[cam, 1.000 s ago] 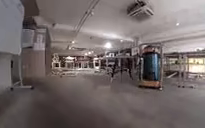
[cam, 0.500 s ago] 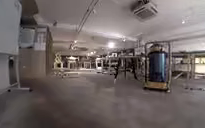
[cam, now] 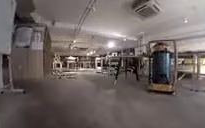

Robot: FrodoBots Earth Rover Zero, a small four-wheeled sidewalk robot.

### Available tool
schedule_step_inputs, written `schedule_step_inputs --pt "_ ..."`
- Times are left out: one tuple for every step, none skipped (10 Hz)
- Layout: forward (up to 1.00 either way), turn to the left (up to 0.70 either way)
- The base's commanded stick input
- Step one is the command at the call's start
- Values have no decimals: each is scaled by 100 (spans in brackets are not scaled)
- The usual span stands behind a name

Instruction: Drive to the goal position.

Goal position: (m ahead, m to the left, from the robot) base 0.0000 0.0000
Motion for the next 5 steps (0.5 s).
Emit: schedule_step_inputs --pt "45 0" --pt "45 5" --pt "45 14" --pt "45 24" --pt "45 27"
